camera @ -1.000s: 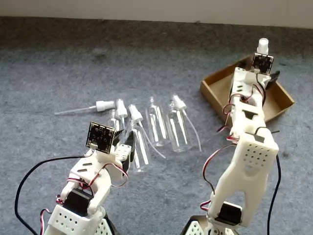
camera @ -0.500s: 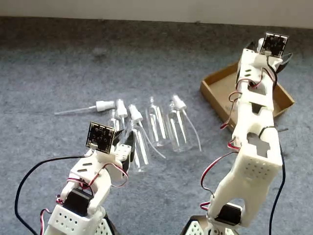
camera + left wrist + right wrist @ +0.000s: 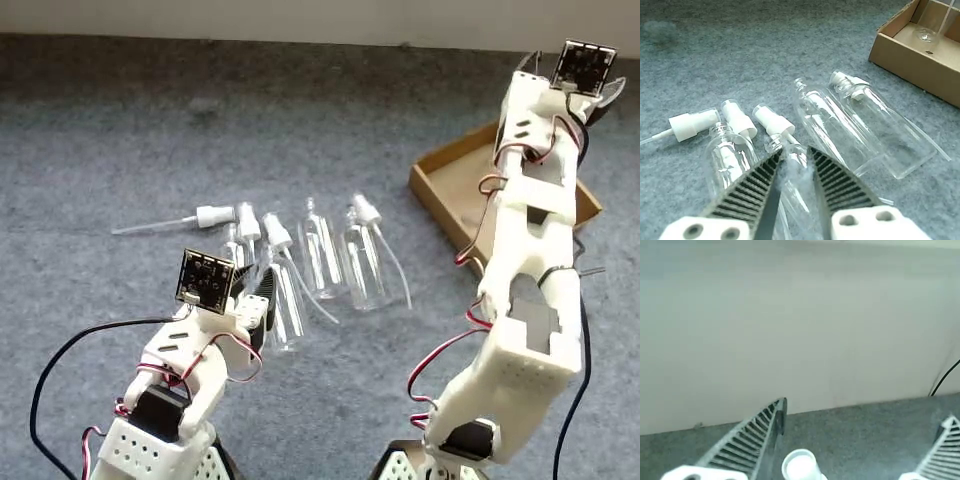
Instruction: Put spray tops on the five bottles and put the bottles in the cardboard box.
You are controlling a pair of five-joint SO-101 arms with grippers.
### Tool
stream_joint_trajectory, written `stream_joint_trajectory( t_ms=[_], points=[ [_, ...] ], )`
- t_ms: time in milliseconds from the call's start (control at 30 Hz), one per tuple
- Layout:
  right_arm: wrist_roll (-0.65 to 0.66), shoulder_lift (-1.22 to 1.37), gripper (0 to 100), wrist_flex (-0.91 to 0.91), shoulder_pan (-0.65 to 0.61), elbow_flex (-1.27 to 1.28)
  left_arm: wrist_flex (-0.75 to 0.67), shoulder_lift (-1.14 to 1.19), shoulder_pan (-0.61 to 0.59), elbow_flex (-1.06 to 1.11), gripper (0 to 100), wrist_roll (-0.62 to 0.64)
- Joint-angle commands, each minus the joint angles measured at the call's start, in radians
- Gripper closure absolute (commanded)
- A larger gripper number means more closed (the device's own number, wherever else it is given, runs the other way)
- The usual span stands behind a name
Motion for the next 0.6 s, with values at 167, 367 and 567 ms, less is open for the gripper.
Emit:
stream_joint_trajectory(
  t_ms=[167, 367, 567],
  points=[
    [-0.012, -0.300, 59.5, 0.242, -0.016, -0.028, 0.003, -0.002, 0.010, 0.019, 96, -0.015],
    [-0.014, -0.499, 59.5, 0.463, -0.077, 0.016, 0.003, -0.002, 0.010, 0.019, 96, -0.015],
    [-0.164, -0.694, 59.6, 0.598, -0.153, 0.119, 0.002, -0.002, -0.016, 0.019, 96, -0.015]
  ],
)
